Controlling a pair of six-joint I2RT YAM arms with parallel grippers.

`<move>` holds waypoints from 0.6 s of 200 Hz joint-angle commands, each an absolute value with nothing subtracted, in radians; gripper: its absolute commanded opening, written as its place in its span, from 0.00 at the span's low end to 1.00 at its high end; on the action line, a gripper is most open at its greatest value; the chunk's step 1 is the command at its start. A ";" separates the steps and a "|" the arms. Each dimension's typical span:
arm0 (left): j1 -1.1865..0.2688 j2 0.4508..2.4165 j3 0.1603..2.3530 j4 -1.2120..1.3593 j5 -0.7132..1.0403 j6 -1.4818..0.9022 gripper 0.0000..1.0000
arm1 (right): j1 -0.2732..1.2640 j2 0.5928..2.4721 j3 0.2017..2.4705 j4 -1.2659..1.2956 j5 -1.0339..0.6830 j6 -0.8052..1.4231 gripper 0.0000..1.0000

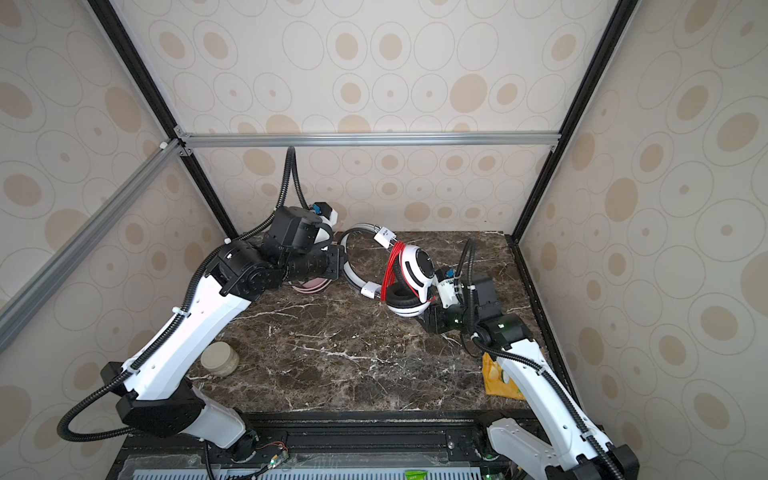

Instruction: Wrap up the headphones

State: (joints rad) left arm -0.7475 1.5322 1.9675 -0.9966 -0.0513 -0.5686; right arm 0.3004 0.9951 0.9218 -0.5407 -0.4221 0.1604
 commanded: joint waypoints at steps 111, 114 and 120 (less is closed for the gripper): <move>-0.742 1.539 2.124 -1.006 -0.120 -0.871 0.00 | 0.294 0.967 0.624 0.315 -0.625 0.116 0.68; -0.741 1.537 2.124 -1.004 -0.120 -0.871 0.00 | 0.295 0.963 0.604 0.359 -0.622 0.104 0.68; -0.741 1.536 2.124 -1.000 -0.120 -0.874 0.00 | 0.296 0.956 0.562 0.457 -0.616 0.078 0.67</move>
State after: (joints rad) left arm -0.7464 1.5455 2.0727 -1.0637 -0.1204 -0.7959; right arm 0.2996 0.9871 0.6853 0.0326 -0.5987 0.1501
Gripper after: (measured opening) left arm 0.064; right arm 0.678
